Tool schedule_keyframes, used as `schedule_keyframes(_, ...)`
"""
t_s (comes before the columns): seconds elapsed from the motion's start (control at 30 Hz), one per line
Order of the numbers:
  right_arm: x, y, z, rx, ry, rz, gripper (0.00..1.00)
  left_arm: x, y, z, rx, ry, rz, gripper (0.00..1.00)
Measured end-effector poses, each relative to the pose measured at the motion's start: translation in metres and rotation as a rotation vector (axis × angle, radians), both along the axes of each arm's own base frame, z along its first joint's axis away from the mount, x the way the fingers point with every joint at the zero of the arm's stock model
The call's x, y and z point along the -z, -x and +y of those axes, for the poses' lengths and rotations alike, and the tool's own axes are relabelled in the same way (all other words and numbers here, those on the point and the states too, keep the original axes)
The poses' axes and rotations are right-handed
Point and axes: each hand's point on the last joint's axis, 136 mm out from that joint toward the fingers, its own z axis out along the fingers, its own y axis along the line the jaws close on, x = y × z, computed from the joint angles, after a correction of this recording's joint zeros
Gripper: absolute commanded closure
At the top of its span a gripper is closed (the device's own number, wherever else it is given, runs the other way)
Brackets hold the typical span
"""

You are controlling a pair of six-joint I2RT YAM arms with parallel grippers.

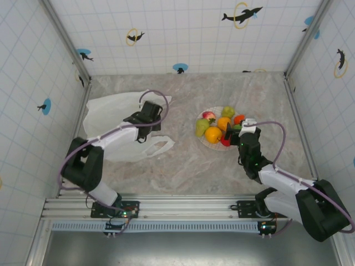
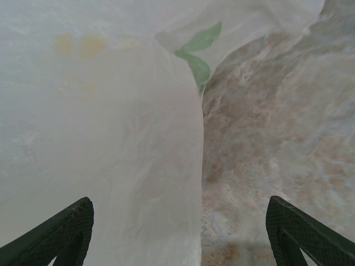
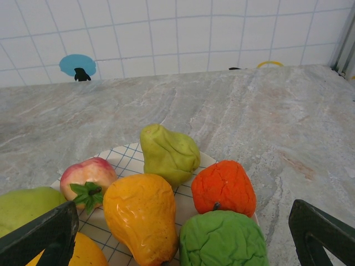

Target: Place the fruits into the plastic bag

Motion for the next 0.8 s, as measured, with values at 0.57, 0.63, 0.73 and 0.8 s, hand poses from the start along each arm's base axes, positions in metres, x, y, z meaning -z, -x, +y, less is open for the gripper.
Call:
schedule_keyframes(0.57, 0.01, -0.001, 0.004, -0.012, -0.01, 0.031, 0.0, 0.049, -0.01, 0.023, -0.031, -0.274, 0.105, 0.27)
schedule_keyframes(0.63, 0.01, -0.001, 0.004, -0.011, -0.012, 0.031, 0.0, 0.048, -0.011, 0.024, -0.03, -0.286, 0.101, 0.32)
schedule_keyframes(0.73, 0.01, -0.001, 0.004, -0.012, -0.012, 0.031, 0.0, 0.047, -0.012, 0.026, -0.034, -0.298, 0.095, 0.4)
schedule_keyframes(0.8, 0.01, -0.001, 0.003, -0.01, -0.014, 0.031, 0.0, 0.046, -0.012, 0.027, -0.038, -0.303, 0.091, 0.45)
